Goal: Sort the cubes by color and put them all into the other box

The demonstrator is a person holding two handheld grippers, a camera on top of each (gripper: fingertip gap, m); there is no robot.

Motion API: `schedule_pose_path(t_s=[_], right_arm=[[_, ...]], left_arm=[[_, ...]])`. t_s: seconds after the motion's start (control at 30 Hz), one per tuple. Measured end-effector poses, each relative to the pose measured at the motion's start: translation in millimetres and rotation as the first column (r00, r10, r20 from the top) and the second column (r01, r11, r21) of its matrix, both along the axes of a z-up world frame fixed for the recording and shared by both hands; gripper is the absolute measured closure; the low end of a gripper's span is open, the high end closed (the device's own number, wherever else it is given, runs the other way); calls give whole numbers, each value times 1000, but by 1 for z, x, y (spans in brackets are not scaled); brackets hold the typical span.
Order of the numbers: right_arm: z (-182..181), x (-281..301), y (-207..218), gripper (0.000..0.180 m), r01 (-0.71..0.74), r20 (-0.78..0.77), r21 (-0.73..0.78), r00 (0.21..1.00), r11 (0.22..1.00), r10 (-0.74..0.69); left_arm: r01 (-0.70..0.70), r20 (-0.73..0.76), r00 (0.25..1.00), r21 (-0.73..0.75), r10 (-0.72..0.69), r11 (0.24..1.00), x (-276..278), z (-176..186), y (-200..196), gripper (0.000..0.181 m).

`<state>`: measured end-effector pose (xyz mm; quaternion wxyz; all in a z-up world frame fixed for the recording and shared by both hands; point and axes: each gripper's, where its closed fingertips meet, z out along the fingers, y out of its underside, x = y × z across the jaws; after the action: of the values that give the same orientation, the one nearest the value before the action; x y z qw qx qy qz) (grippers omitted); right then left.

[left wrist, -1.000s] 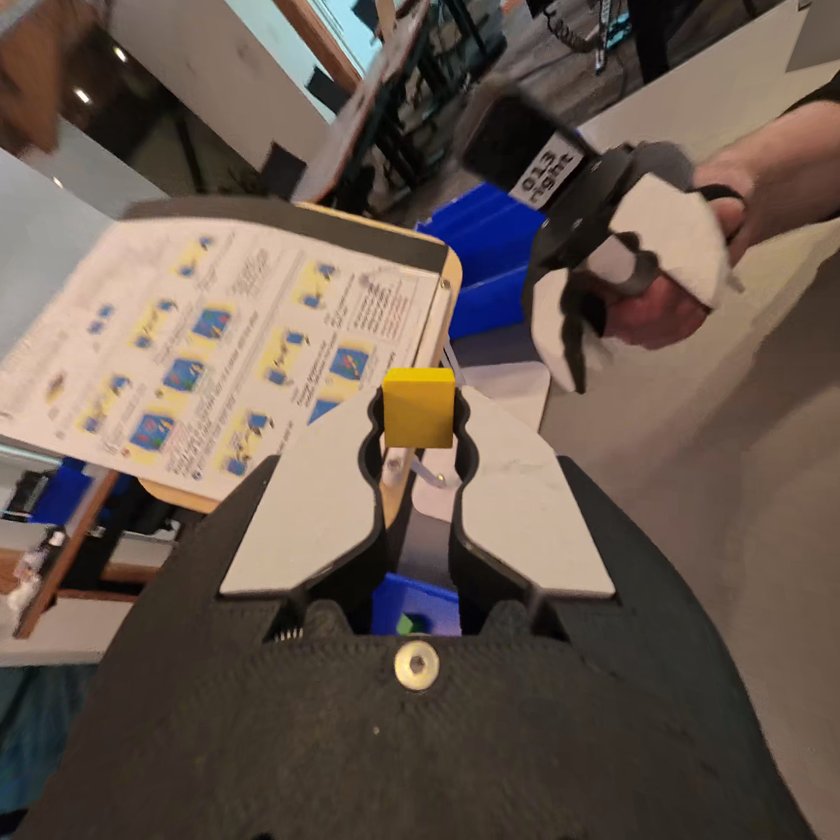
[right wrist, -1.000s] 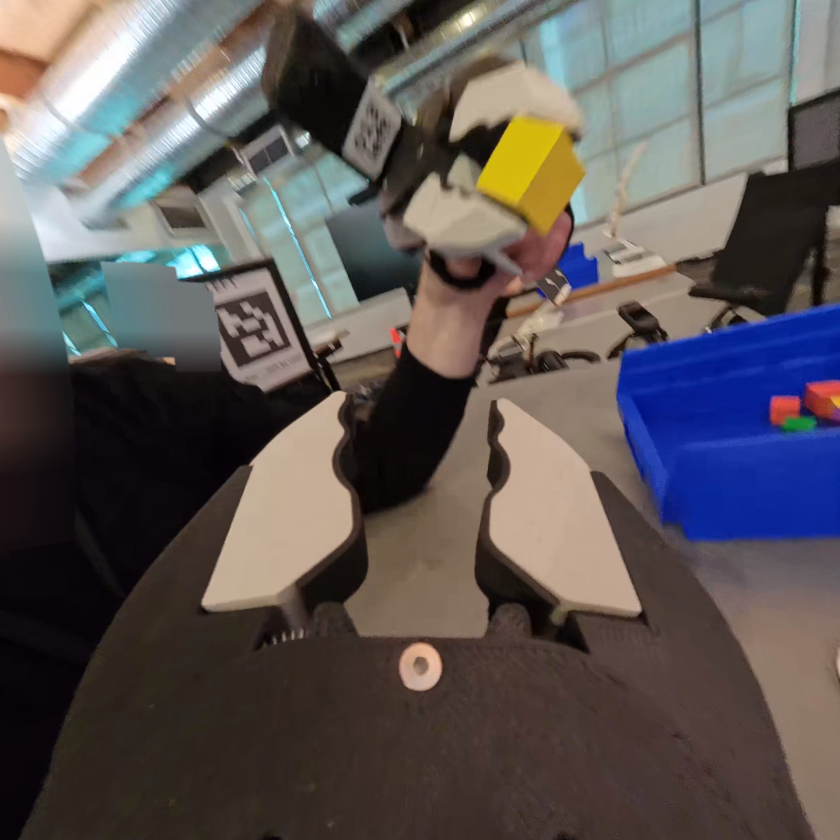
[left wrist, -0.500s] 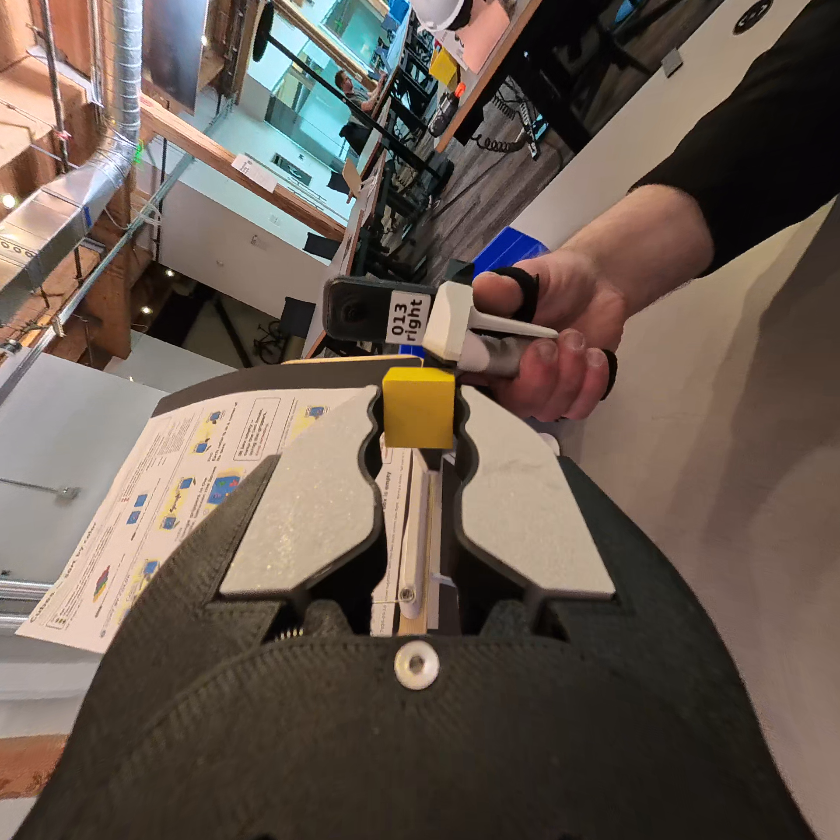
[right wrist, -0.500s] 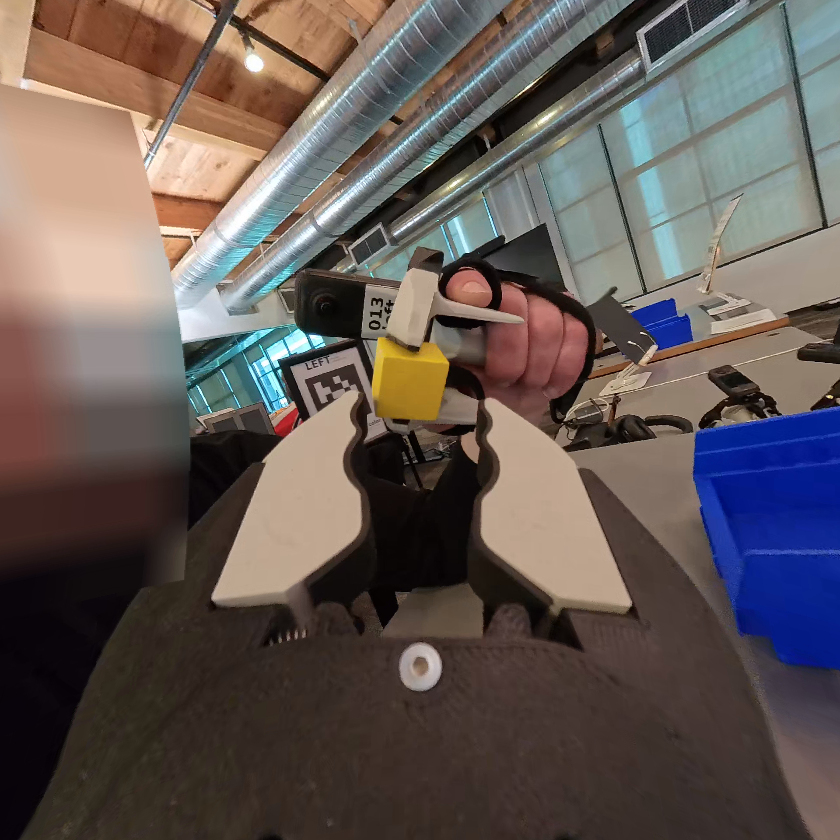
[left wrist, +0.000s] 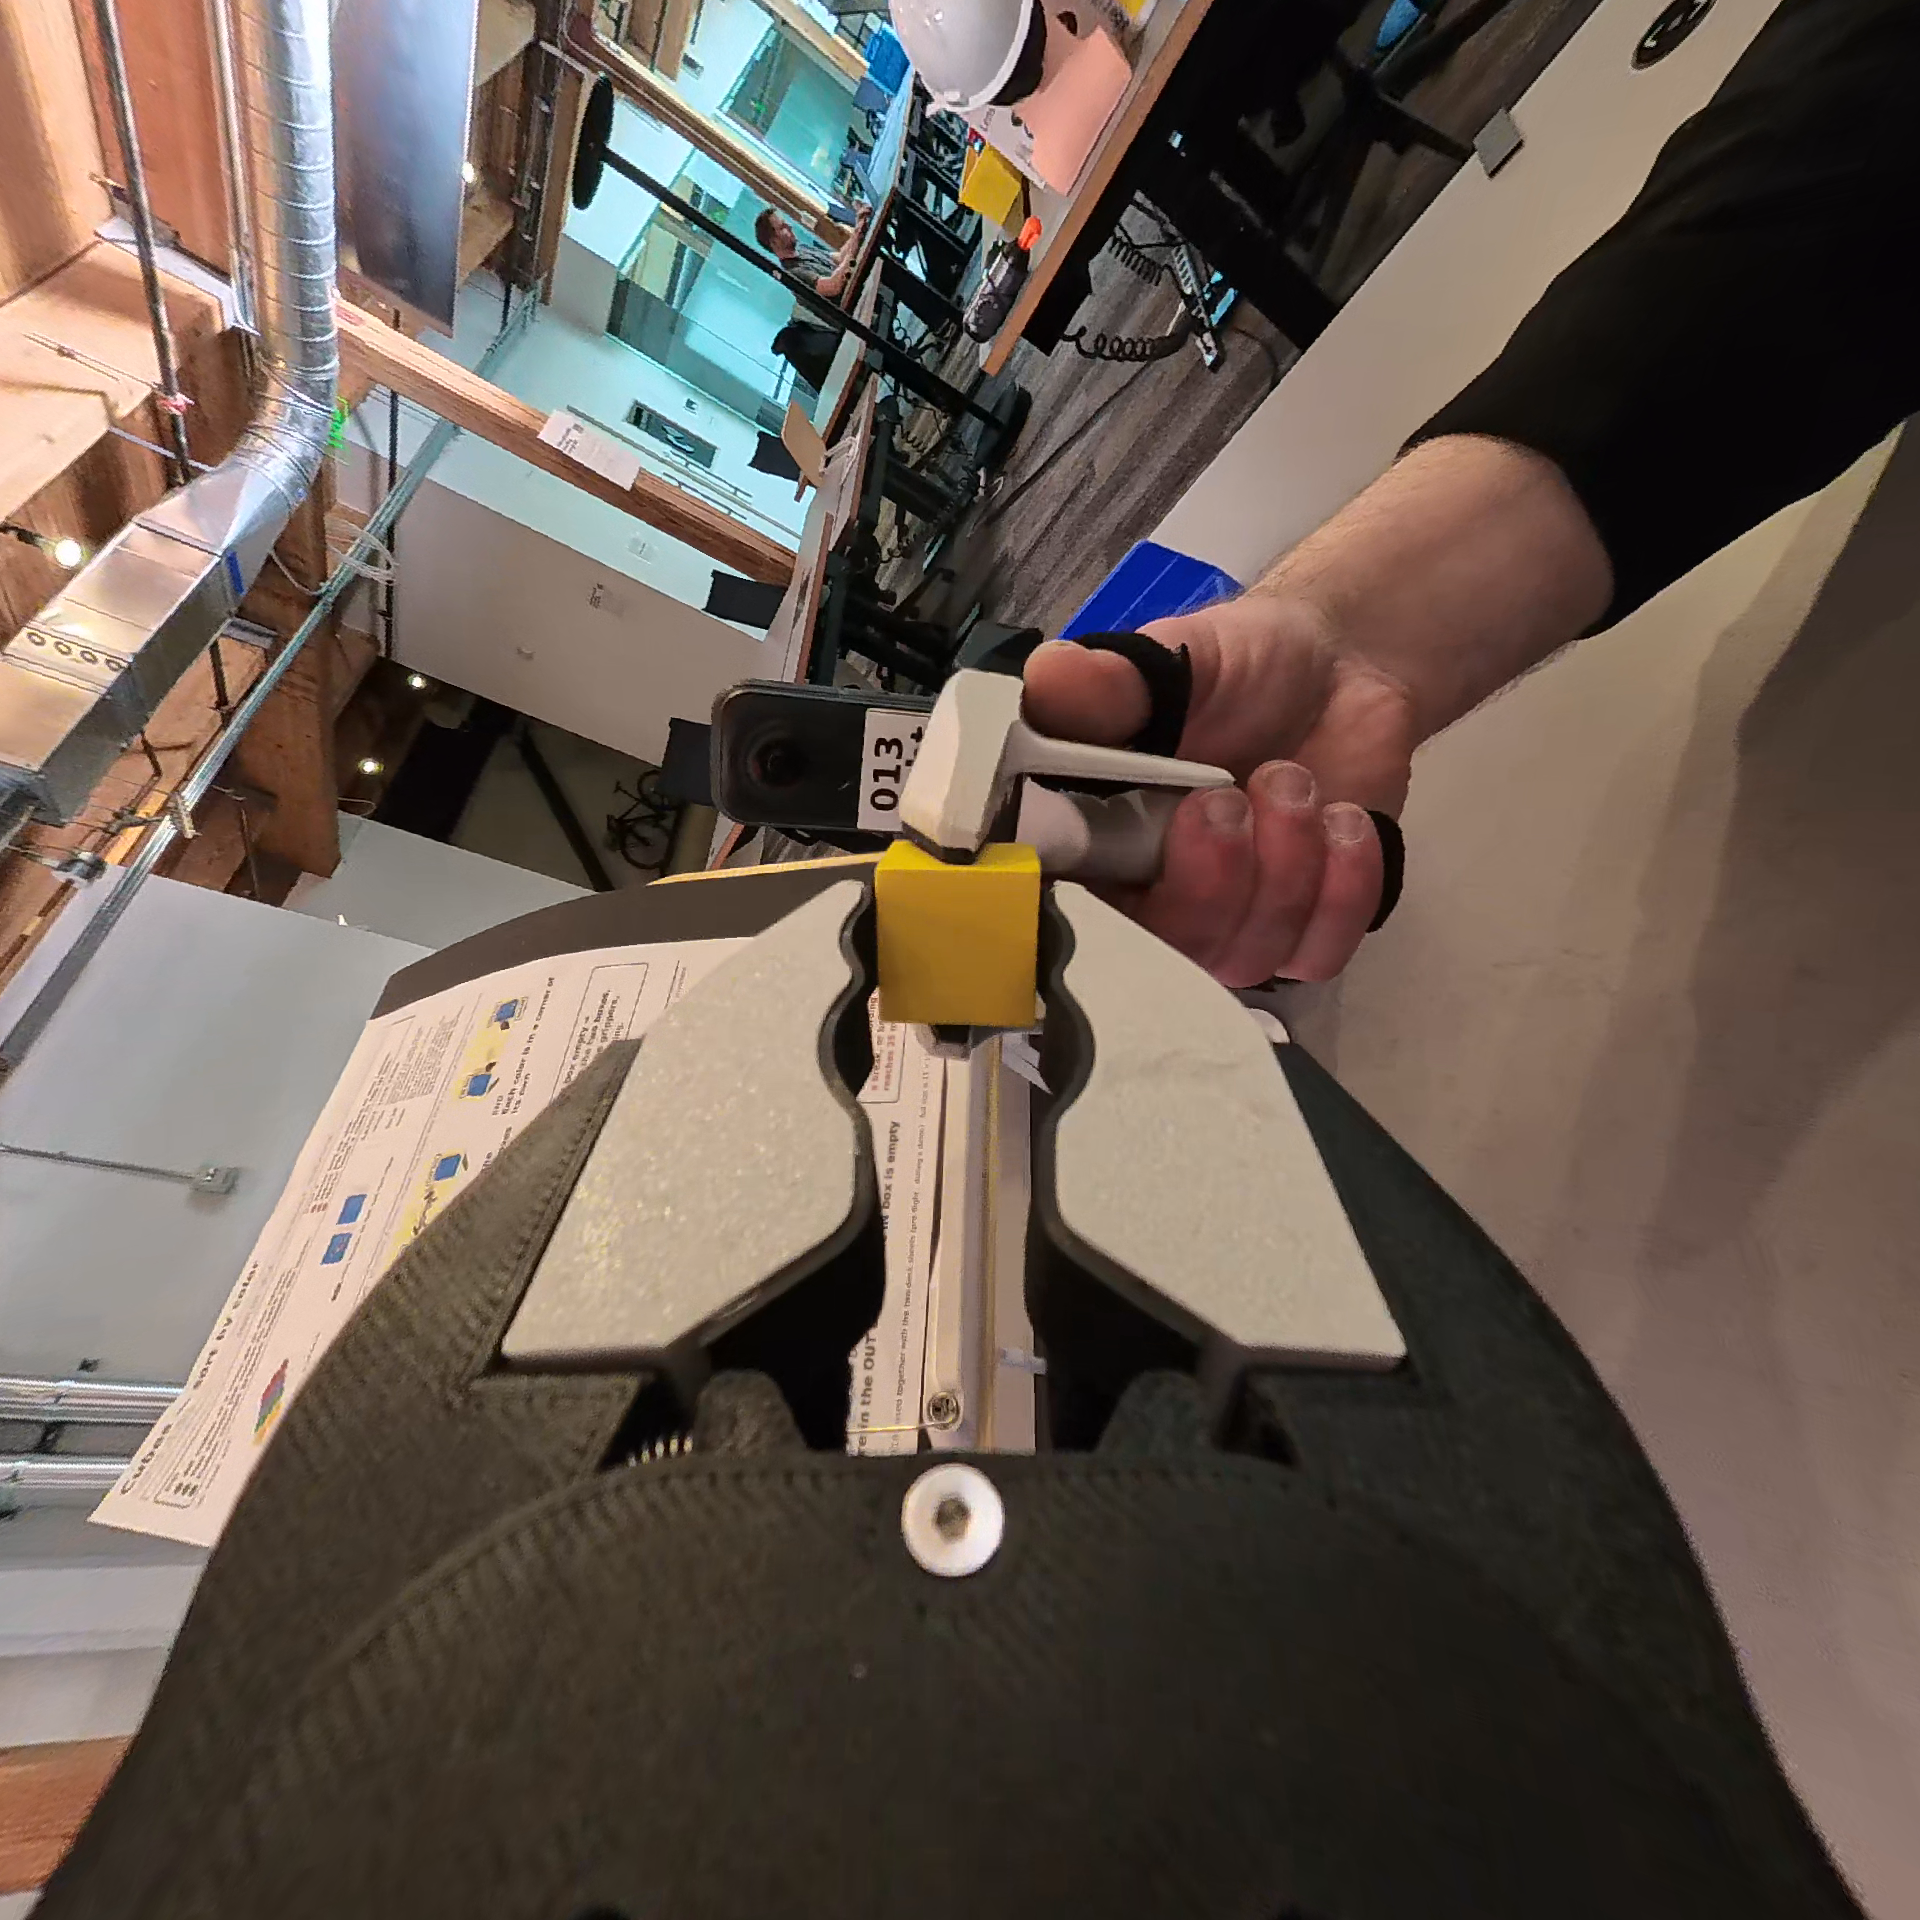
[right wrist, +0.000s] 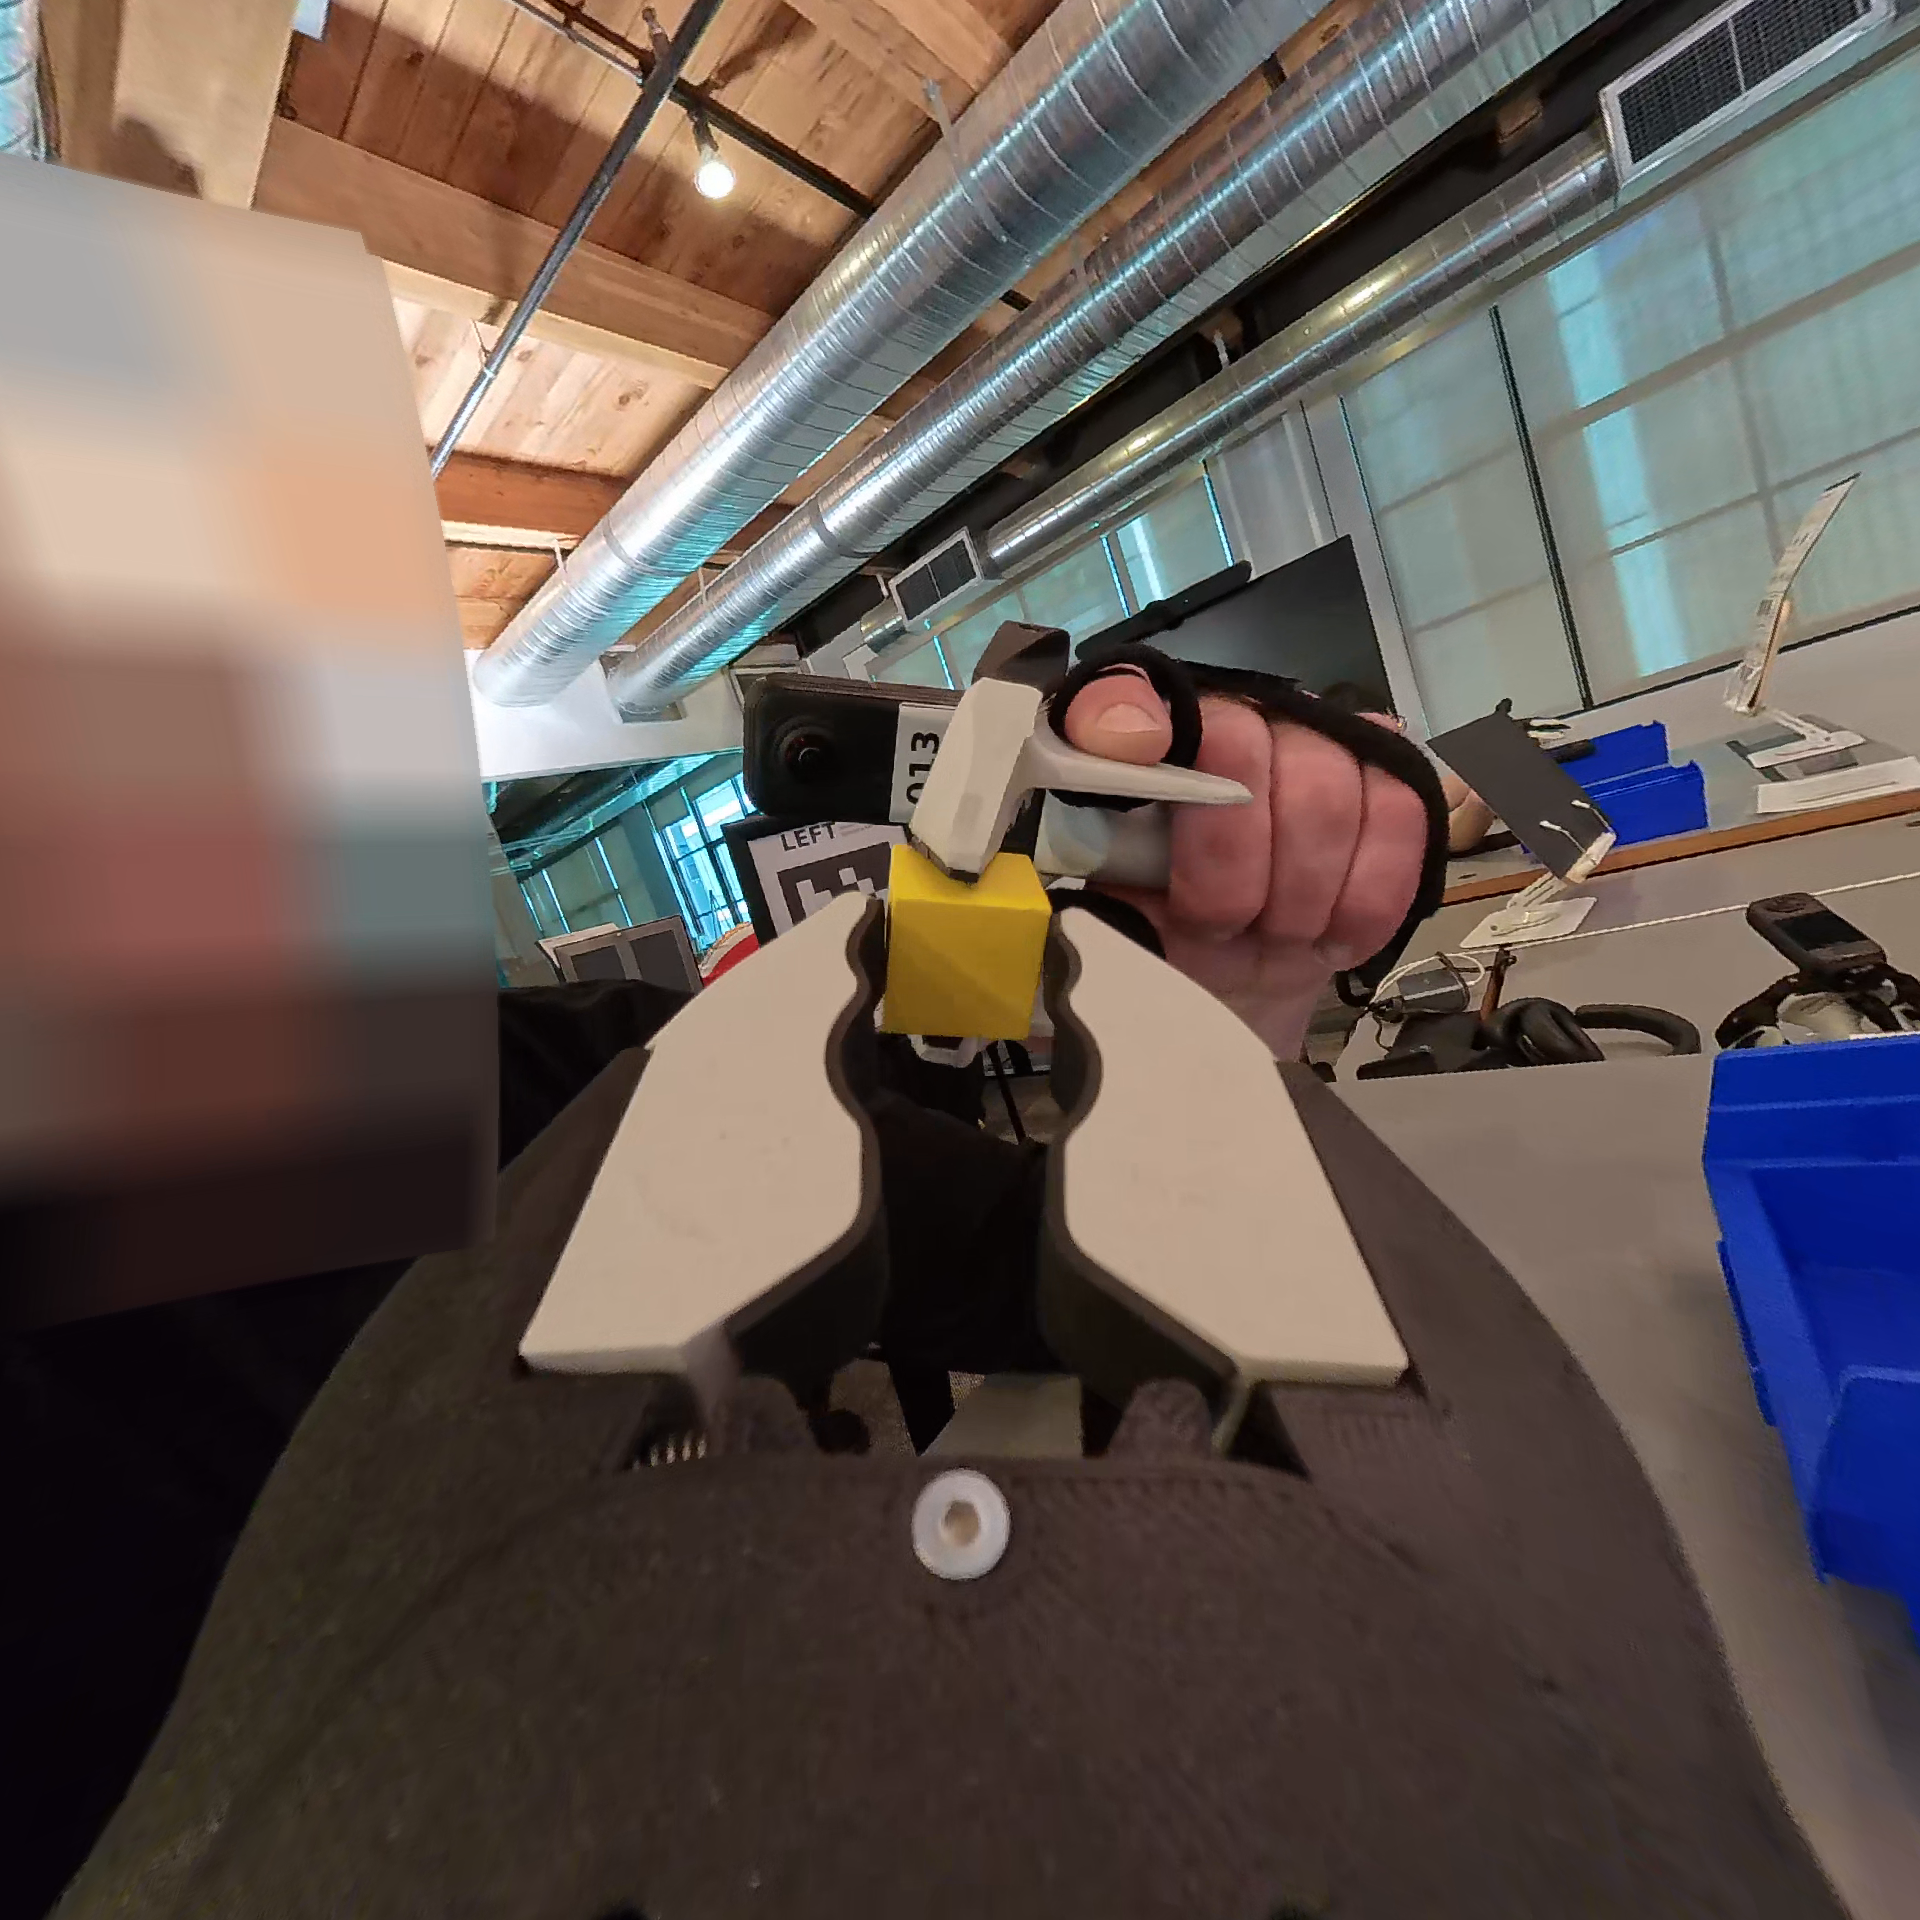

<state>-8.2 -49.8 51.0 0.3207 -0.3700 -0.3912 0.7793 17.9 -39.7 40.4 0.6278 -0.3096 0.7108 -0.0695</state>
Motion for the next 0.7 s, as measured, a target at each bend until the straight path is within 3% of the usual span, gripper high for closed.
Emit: schedule_pose_path(t_s=[0.03,0.23,0.43,0.6,0.7], right_arm=[[0,0,0,150,5,0,5,1000,1000,-5],[1,-1,3,151,84,4,50,996,995,-84],[11,10,9,151,216,16,132,975,968,-220],[23,52,26,151,386,83,265,904,883,-420],[27,100,52,151,539,118,393,774,745,-622]], left_arm=[[3,2,1000,-3,-3,1000,0,0,0,152],[-8,19,1000,-32,9,999,0,2,2,151],[12,49,999,-61,-9,998,-9,12,-6,135],[-10,75,997,-31,12,999,-26,25,-5,181],[-50,71,996,-16,51,999,-34,28,0,181]])
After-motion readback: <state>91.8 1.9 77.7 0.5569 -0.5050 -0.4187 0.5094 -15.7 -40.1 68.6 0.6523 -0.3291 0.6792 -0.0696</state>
